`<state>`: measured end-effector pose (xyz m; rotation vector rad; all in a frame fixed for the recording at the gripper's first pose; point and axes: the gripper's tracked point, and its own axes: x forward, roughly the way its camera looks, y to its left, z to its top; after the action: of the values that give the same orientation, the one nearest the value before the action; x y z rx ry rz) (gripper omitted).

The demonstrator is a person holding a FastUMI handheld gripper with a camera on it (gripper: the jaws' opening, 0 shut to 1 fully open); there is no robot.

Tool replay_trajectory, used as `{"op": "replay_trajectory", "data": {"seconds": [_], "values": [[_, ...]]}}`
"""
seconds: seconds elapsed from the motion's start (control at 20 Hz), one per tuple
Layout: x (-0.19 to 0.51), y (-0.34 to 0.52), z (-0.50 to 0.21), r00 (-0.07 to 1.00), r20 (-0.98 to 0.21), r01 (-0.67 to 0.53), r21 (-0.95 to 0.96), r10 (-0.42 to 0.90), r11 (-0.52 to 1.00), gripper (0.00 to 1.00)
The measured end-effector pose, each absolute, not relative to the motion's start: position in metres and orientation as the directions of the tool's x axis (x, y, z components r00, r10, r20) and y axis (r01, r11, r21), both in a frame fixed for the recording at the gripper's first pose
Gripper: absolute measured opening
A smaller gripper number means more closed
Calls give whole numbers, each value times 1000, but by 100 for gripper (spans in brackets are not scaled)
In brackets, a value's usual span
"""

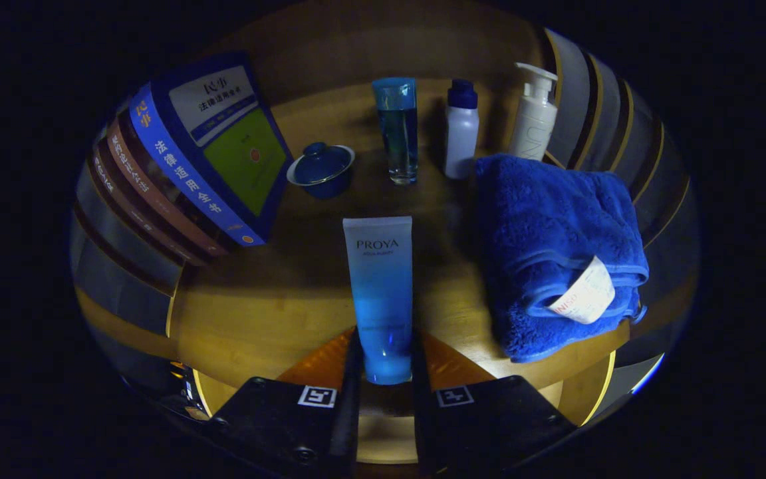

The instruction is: Pull open the drawer, take out the items inside it, and place them on the countertop above the cabinet.

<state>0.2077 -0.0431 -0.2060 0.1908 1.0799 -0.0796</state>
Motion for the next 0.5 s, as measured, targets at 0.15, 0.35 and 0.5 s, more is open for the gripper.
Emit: {"op": "replay_trajectory", "data": {"seconds": [0.15,0.35,0.5], "values": [[210,-39,-203,484,-874,166,146,48,975,53],[208,-43,-198,501,-864,169,154,50,973,97],[204,-45,-185,538,-842,167,157,44,973,98]]}}
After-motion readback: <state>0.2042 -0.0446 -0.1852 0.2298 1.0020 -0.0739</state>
